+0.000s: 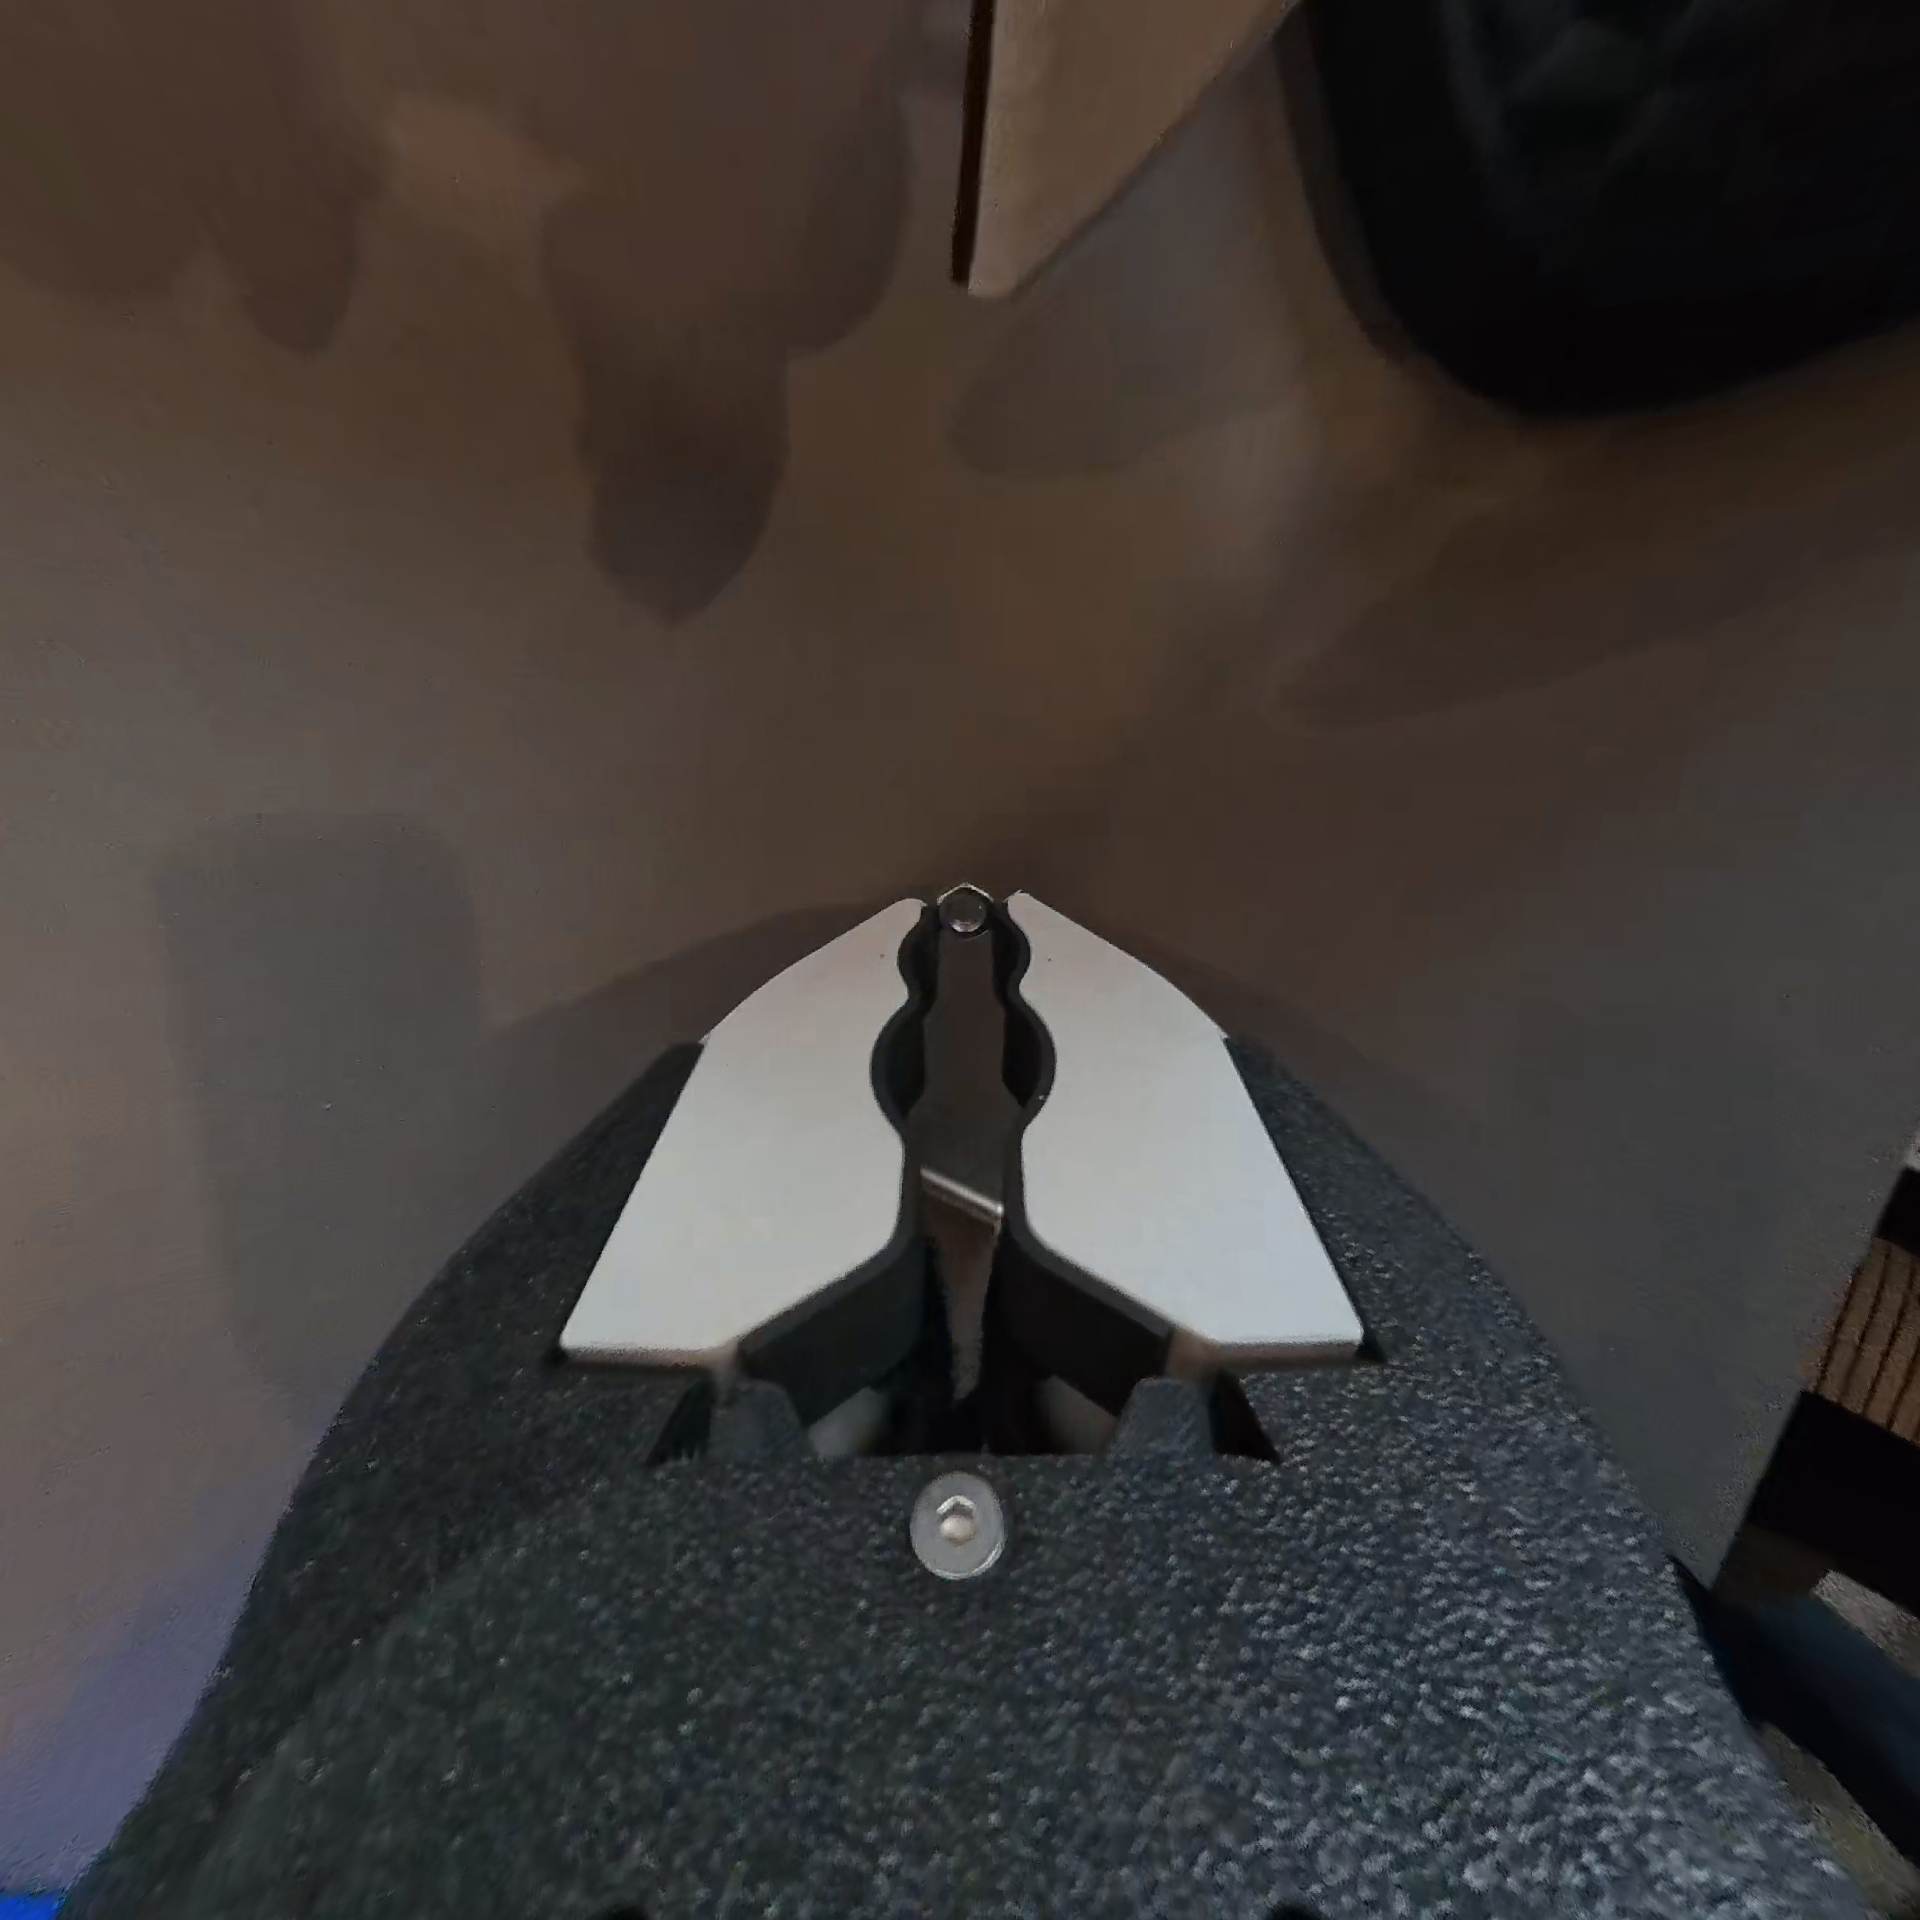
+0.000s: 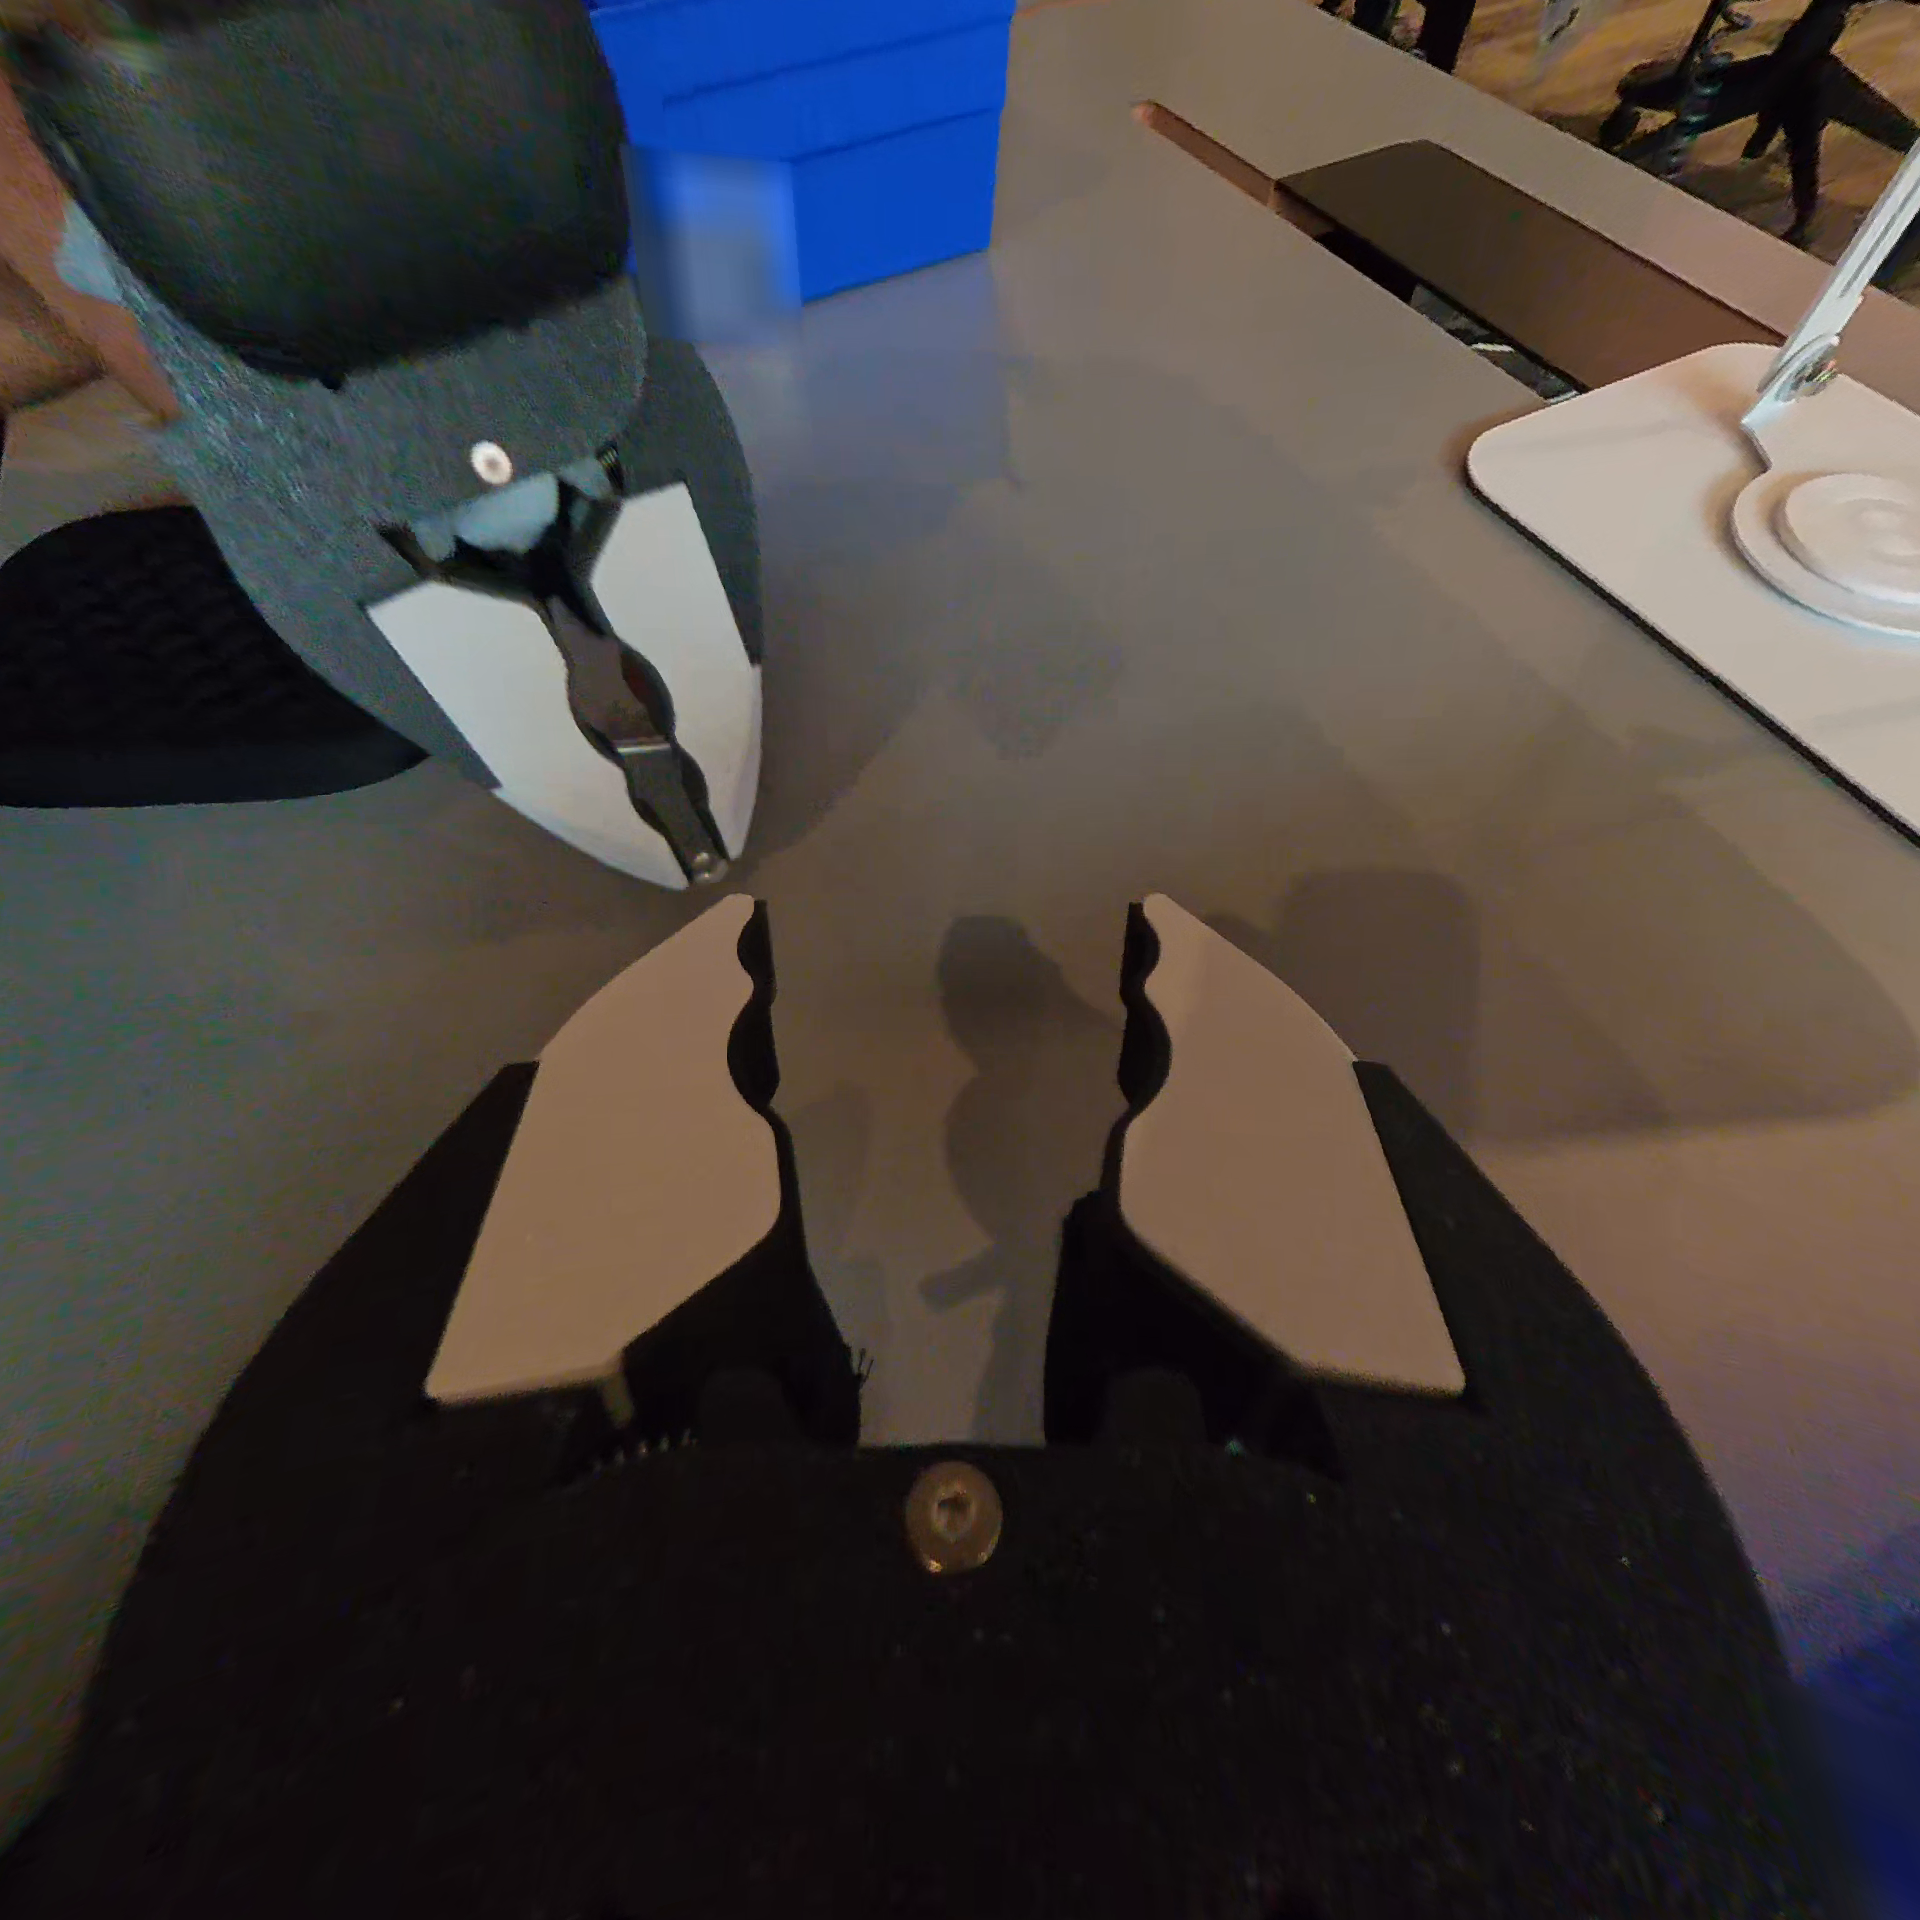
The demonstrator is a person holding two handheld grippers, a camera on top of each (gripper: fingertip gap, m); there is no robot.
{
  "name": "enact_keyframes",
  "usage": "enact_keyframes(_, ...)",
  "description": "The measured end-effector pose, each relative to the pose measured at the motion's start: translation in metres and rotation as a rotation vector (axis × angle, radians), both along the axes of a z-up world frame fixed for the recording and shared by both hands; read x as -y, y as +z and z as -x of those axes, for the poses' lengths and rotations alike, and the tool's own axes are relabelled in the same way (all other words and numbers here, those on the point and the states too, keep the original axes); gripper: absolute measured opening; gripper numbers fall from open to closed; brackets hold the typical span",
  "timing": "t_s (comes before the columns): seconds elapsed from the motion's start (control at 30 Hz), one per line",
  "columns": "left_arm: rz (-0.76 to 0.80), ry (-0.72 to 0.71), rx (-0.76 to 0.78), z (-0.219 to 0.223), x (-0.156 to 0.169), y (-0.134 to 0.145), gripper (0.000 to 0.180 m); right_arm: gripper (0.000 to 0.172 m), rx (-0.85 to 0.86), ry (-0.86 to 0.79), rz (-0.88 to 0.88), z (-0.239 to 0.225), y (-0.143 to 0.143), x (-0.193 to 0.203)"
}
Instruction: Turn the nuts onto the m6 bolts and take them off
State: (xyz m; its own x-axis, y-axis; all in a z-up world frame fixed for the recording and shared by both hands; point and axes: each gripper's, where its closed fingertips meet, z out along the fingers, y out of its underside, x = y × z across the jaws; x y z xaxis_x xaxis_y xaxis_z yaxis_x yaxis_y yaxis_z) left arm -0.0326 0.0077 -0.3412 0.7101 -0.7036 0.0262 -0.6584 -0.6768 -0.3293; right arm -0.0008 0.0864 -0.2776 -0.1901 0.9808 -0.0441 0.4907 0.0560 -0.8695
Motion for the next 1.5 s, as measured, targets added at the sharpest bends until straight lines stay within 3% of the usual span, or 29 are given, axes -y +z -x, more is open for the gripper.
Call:
enact_keyframes(0.27,0.008,-0.013,-0.042,-0.002,-0.004,-0.009,0.01,0.064,-0.001,0.006,-0.009,0.0,0.001,0.001)
enact_keyframes(0.4,-0.014,0.014,-0.019,-0.002,-0.005,-0.004,0.029,0.064,-0.004,0.004,-0.01,0.0,0.001,0.001)
enact_keyframes(0.67,-0.149,0.255,-0.025,0.041,0.023,0.025,0.033,0.064,-0.006,0.007,-0.007,0.0,0.002,0.002)
enact_keyframes(0.97,-0.133,0.375,0.001,0.038,0.051,-0.004,0.034,0.064,-0.018,0.006,-0.006,0.0,0.005,0.004)
enact_keyframes(1.07,-0.142,0.409,0.016,0.04,0.046,-0.007,0.033,0.064,-0.023,0.003,-0.007,0.0,0.006,0.003)
enact_keyframes(1.2,-0.127,0.412,0.036,0.041,0.047,-0.008,0.012,0.064,-0.029,-0.004,-0.007,-0.001,0.008,0.001)
enact_keyframes(1.33,-0.146,0.388,0.06,0.041,0.047,-0.008,0.01,0.064,-0.03,-0.001,-0.01,0.0,0.008,0.002)
enact_keyframes(1.5,-0.363,0.357,0.191,0.043,0.029,0.015,0.01,0.062,-0.055,0.028,0.034,0.001,0.011,0.009)
